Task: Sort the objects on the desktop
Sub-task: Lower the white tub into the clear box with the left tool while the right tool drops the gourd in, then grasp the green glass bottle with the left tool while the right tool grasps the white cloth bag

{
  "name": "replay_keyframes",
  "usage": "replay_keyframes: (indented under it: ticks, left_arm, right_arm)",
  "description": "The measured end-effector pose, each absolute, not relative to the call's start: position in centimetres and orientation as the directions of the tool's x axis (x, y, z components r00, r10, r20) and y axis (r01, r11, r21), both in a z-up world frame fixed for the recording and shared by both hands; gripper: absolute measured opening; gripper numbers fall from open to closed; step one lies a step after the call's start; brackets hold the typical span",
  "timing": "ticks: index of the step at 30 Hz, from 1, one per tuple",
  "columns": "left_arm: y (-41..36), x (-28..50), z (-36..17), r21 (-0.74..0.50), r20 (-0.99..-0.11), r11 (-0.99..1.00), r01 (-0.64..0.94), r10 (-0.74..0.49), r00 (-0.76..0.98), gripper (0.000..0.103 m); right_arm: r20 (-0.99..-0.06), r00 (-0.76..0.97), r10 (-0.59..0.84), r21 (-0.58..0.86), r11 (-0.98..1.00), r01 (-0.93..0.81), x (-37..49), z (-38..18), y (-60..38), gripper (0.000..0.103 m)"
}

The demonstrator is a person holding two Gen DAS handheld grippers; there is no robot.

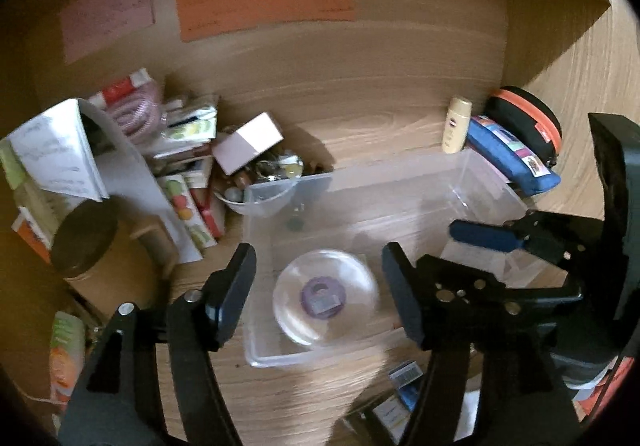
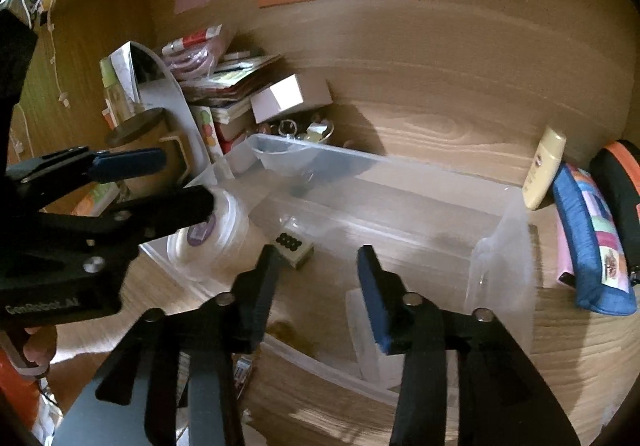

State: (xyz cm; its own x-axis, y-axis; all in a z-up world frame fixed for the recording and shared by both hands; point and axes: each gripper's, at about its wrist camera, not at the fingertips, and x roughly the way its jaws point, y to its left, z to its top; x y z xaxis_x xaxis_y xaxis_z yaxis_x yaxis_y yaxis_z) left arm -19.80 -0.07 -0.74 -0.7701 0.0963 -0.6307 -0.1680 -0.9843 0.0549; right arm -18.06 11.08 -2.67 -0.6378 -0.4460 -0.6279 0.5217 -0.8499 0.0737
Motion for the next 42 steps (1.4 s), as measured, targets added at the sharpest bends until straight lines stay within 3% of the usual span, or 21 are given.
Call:
replay_keyframes:
  ticks: [3, 11, 25, 35, 42]
  left_arm:
    - [-0.7, -19.0, -0.3, 0.061, -0.627, -0.987, -0.146, 0.076, -0.775, 0.072]
    - [-2.8, -15.8, -0.2, 0.032, -0.631, -0.994, -0.107, 0.063, -0.773, 0.090]
    - [-5.1, -11.0, -3.1, -0.046, -0.688, -0.996, -0.074, 0.086, -0.721, 0.095]
    - [-5.8, -10.5, -5.6, -0.119, -0.736, -0.991, -0.056, 0.126, -0.665, 0.095]
    - [-5.0, -11.0, -6.3, -0.134, -0.752, -0.988, -0.081, 0.154, -0.641, 0.095]
  right_arm:
    - [-0.623, -0.639, -0.452, 0.080, -0.849, 0.523, -17.9, -2.1, 11.3, 0.042]
    - [-0.603, -0.631, -0.488, 0.103, -0.833, 0.544, -14.9, -0.5, 12.4, 0.065]
    - [-0.648, -0.619, -0.443, 0.079, -0.848, 0.524, -7.9, -2.4, 15.5, 0.074]
    - [-0.710, -0.535, -0.457, 0.149, -0.841, 0.521, -7.0, -5.9, 15.9, 0.074]
    - [-0.723, -0.423, -0.547, 0.257, -0.781, 0.570, -8.6, -7.3, 14.9, 0.074]
